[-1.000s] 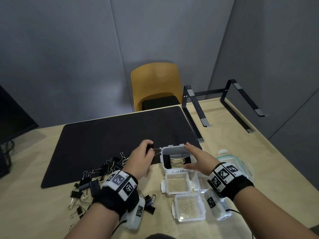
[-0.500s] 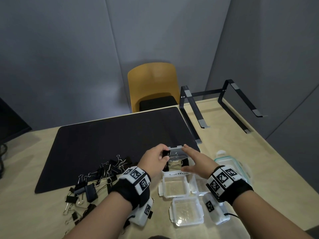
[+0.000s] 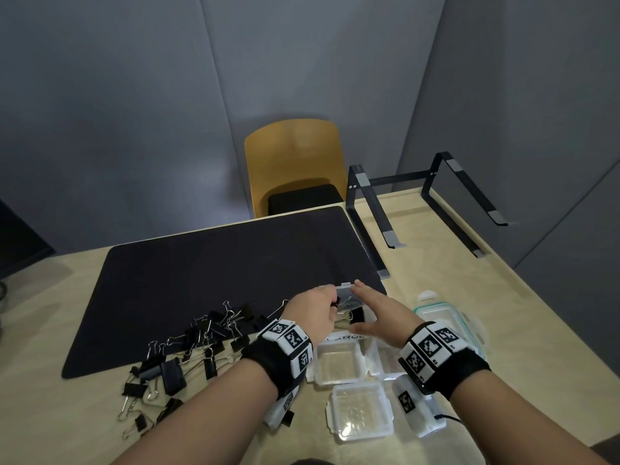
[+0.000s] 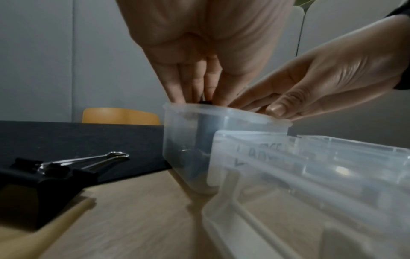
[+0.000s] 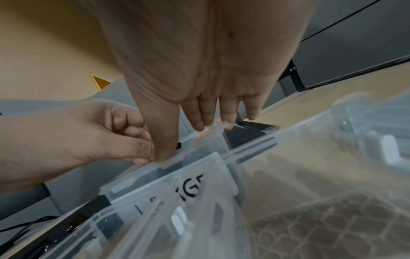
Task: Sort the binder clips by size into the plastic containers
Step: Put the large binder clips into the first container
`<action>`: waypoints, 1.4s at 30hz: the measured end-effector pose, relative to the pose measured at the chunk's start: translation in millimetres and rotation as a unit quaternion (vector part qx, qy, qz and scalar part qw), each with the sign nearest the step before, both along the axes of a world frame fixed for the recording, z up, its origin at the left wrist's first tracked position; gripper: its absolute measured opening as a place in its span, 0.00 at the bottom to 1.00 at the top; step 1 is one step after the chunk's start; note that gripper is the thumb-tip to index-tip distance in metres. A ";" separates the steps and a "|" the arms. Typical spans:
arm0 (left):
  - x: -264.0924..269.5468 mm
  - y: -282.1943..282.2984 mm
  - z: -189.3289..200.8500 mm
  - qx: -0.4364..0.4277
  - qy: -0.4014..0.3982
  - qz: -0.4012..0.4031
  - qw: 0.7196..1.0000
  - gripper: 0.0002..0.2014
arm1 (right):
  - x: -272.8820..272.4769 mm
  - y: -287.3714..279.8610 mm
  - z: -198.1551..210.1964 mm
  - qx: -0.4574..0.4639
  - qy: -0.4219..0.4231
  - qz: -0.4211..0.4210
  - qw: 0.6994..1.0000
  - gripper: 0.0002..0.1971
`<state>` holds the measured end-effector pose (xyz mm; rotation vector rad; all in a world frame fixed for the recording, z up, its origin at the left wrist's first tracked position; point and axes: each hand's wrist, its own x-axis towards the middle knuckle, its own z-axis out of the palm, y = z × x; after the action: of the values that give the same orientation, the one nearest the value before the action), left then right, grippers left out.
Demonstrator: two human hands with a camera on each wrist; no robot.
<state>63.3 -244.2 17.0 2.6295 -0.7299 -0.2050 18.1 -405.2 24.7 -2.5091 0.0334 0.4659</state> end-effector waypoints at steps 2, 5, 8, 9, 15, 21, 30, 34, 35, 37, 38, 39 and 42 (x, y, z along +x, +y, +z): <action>1.9 -0.5 -0.8 0.024 -0.050 -0.003 0.998 0.10 | 0.0 0.2 0.5 -0.001 0.002 0.002 1.000 0.42; 7.7 3.1 -1.7 0.055 -0.109 0.015 0.992 0.12 | -0.2 0.2 1.1 -0.001 0.002 0.001 1.000 0.41; 12.8 9.3 -1.5 0.055 -0.117 0.036 0.991 0.12 | -0.9 0.5 2.0 -0.001 0.003 -0.003 1.000 0.41; 13.3 10.7 -1.7 0.051 -0.121 0.031 0.991 0.11 | -1.0 0.6 2.2 -0.001 0.003 -0.003 1.000 0.41; 6.7 10.1 -8.9 0.106 -0.075 -0.009 0.992 0.17 | -1.3 0.7 2.5 -0.002 0.008 -0.001 1.000 0.41; 8.5 9.6 -15.2 0.162 0.008 -0.014 0.987 0.21 | -1.0 1.6 3.5 0.000 0.009 -0.001 1.000 0.40; -2.0 50.8 -2.2 -0.045 0.048 0.085 0.994 0.15 | -1.1 2.0 3.0 -0.015 0.010 0.004 1.000 0.38; -8.7 77.7 -1.4 -0.037 0.080 0.101 0.991 0.13 | -0.6 5.5 7.4 -0.088 0.003 0.032 0.996 0.36; -10.2 83.5 -1.6 -0.023 0.088 0.097 0.991 0.13 | -0.6 7.3 8.7 -0.109 -0.007 0.040 0.993 0.36; -13.8 94.3 -1.8 0.003 0.096 0.087 0.992 0.11 | -1.4 12.1 10.1 -0.130 -0.030 0.050 0.990 0.34; -16.4 99.9 -1.8 0.012 0.095 0.083 0.992 0.11 | -2.6 15.1 10.3 -0.128 -0.043 0.056 0.989 0.33; -19.2 105.8 -2.0 0.020 0.095 0.080 0.992 0.11 | -4.2 18.7 11.1 -0.118 -0.061 0.061 0.989 0.31; -28.5 128.1 -5.1 0.037 0.100 0.085 0.991 0.12 | -13.0 35.2 17.0 -0.055 -0.101 0.062 0.991 0.23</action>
<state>34.8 -116.1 11.9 2.6731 -0.4356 -0.4471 5.1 -370.0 41.6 -2.6646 -0.1798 0.2630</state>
